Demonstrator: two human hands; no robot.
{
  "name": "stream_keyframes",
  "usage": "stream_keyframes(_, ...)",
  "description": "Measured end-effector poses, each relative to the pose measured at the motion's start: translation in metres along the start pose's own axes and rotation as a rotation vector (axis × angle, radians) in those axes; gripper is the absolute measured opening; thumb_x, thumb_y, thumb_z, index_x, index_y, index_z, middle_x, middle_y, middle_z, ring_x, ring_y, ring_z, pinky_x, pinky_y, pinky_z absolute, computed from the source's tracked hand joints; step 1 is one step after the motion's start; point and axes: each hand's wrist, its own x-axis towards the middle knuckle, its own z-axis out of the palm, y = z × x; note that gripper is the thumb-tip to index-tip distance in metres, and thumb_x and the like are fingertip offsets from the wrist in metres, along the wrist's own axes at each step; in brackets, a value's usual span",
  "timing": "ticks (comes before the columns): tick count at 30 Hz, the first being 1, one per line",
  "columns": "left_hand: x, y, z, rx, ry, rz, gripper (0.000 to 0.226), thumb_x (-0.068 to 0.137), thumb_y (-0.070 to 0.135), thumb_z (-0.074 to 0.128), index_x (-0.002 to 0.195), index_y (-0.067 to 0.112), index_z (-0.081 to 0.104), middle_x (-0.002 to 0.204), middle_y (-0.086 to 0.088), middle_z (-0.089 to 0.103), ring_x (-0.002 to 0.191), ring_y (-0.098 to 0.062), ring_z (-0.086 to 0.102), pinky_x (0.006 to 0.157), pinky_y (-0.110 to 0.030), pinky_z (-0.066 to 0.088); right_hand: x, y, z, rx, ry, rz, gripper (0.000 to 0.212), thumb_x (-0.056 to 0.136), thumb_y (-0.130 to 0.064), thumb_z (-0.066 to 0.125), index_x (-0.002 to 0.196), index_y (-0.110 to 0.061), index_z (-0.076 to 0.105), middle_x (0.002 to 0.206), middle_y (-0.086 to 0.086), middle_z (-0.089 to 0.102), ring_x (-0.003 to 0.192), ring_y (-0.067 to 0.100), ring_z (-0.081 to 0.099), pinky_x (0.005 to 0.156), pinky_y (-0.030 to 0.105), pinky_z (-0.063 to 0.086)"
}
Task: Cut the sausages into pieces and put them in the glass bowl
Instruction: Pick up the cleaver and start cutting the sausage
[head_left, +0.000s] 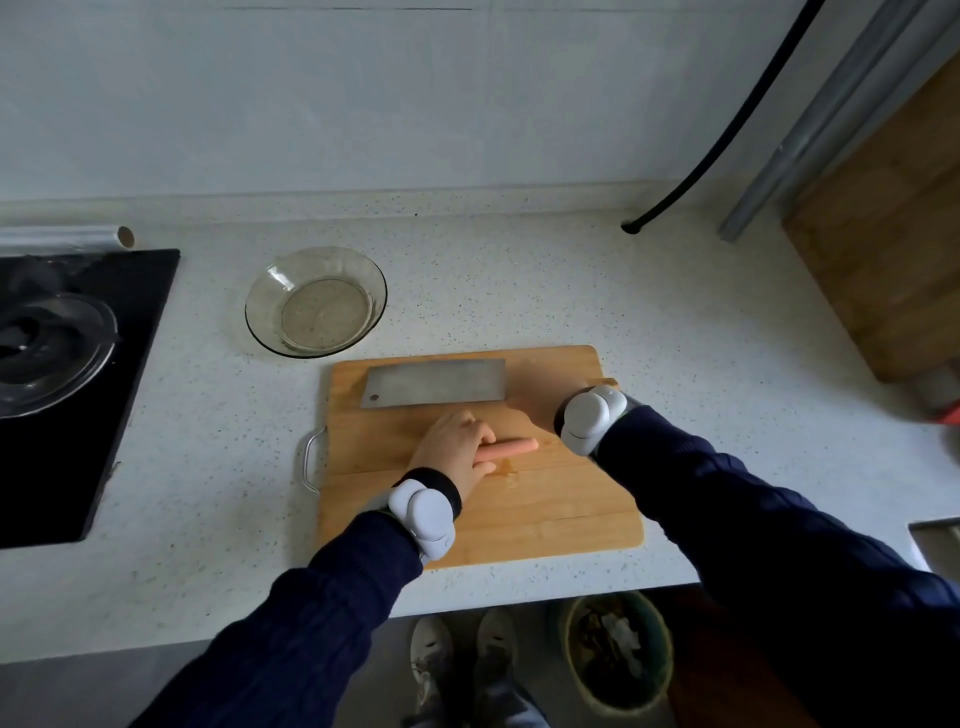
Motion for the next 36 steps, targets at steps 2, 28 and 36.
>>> stream_keyframes(2,0.002,0.004,0.003,-0.003,-0.012,-0.006,0.031,0.084,0.027,0.064,0.112,0.015,0.057,0.116,-0.003,0.053,0.11,-0.02,0.047,0.096,-0.028,0.038,-0.003,0.004,-0.003,0.051,-0.018,-0.003,0.034,0.094,-0.036,0.045,0.111,-0.006,0.049,0.104,0.012,0.064,0.1,0.03,0.057,0.082,0.034,0.04)
stream_keyframes(28,0.004,-0.019,-0.009,-0.034,0.166,-0.217,0.022,0.088,0.022,0.06,0.108,0.013,0.059,0.112,-0.003,0.057,0.106,-0.019,0.054,0.088,-0.028,0.045,-0.064,-0.007,-0.002,0.921,-0.028,0.109,0.048,0.096,-0.047,0.032,0.083,-0.009,0.057,0.059,-0.002,0.047,0.049,0.012,0.042,0.047,0.023,0.041)
stream_keyframes(36,0.003,-0.024,-0.008,-0.003,0.164,-0.19,0.026,0.087,0.025,0.062,0.109,0.012,0.058,0.114,-0.004,0.057,0.107,-0.02,0.055,0.087,-0.03,0.046,-0.077,-0.017,0.008,0.964,-0.112,0.142,0.044,0.095,-0.046,0.035,0.08,-0.011,0.055,0.058,-0.001,0.046,0.045,0.012,0.038,0.043,0.024,0.034)
